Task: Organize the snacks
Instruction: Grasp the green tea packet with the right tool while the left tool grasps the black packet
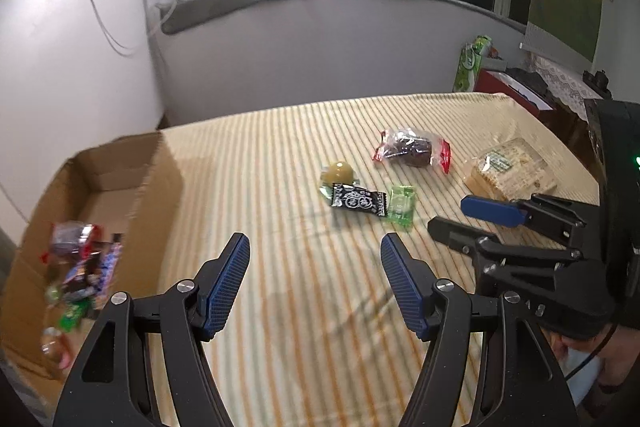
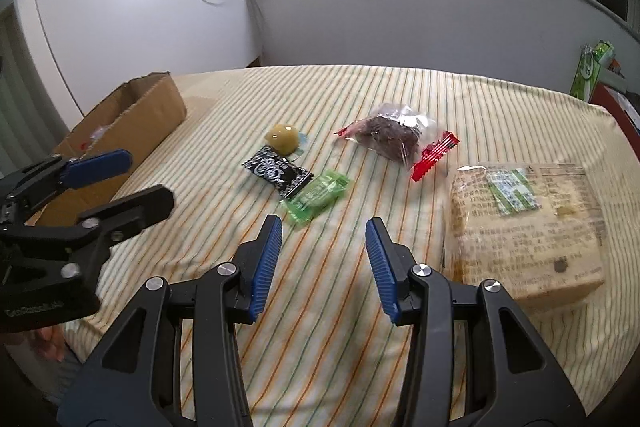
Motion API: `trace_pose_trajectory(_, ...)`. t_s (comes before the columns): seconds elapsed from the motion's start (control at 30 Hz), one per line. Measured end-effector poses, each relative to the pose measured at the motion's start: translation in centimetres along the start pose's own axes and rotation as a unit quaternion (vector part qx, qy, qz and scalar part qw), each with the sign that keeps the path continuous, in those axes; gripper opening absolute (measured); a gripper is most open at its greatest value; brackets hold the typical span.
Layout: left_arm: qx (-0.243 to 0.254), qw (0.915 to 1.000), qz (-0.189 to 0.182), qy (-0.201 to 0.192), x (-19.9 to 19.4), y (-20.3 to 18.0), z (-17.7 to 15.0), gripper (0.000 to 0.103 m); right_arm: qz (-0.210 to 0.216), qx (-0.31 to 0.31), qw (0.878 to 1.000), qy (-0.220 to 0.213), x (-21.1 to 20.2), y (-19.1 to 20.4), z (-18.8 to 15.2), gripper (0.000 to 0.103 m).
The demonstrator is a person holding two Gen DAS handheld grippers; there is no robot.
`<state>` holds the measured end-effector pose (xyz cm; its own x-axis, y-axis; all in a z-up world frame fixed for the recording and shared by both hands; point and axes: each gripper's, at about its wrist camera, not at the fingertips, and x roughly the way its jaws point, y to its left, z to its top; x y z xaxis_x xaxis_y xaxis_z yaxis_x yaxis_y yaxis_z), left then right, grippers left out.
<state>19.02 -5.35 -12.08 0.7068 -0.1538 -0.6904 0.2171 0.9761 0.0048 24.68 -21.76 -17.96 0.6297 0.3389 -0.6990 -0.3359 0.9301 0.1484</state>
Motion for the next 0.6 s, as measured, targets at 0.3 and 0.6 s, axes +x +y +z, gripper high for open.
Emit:
trace_pose_trajectory(0.3, -0.041, 0.999, -0.002, 0.015, 2.2, 1.9, 0.4, 0.068, -0.004, -0.03, 0.998, 0.046, 3.4, 1.5, 1.8, 0.048)
trace_pose_trajectory(0.6, -0.062, 0.9975, -0.013, 0.031, 4.0, 3.5, 0.8, 0.068, -0.032, -0.064, 0.995, 0.069, 4.8, 1.9, 2.9, 0.034)
